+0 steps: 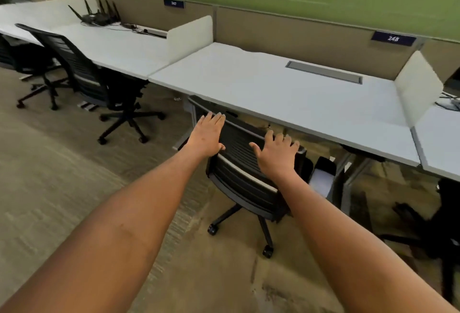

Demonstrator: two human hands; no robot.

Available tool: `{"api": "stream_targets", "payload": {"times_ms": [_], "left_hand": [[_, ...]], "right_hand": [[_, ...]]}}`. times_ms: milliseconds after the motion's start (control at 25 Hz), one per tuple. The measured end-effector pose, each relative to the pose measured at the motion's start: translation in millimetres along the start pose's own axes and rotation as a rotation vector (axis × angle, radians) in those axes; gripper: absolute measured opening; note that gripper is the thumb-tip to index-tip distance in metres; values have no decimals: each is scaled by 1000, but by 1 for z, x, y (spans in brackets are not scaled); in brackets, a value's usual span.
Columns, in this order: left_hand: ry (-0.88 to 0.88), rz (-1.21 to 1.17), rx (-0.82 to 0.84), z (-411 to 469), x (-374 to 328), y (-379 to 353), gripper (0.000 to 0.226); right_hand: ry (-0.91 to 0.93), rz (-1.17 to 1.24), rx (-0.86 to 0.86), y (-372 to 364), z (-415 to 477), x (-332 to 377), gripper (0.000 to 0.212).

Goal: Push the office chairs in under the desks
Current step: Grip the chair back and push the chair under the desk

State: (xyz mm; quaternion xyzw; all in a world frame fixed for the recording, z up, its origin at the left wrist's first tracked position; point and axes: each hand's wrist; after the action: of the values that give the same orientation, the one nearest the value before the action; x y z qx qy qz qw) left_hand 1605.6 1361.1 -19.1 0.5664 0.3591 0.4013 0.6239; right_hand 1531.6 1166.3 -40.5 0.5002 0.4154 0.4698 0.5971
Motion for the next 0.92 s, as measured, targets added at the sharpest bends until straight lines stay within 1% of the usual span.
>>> {"api": "stream_targets", "payload": {"times_ms": [200, 320, 360, 440, 520, 560, 720, 920], "left_hand": [[-104, -37, 97, 55, 36, -9, 105], [-203, -75, 116, 90, 47, -10, 97], [-222, -85, 78, 95, 47, -13, 95], [-234, -90, -69, 100, 50, -22, 96], [-225, -131, -214, 102, 55, -35, 90], [-217, -152, -256, 105, 57, -40, 87], [-215, -157, -299, 130, 67, -44, 84], [-184, -158, -356, 158, 58, -52, 82]], "right_hand": [[6, -88, -93, -6, 10, -1, 85], [10, -64, -206, -9, 24, -6, 89], [1, -55, -255, -11, 28, -6, 89], [-24, -57, -325, -14, 40, -6, 86], [-30, -46, -371, -17, 53, -2, 81], [-26, -41, -401, -20, 58, -1, 80], [-14, -25, -499, -31, 87, 2, 74], [-3, -4, -543, -43, 117, -12, 71]]}}
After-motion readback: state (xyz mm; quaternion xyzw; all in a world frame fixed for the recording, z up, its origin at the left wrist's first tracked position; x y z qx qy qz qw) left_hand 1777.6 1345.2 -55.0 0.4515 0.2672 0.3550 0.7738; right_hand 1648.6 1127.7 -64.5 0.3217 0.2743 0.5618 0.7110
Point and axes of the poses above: each hand's wrist, its own z-axis towards the middle knuckle, its own y-axis out of the back of the hand, x = y × z, and after that the axes turned 2 degrees about y, right-handed
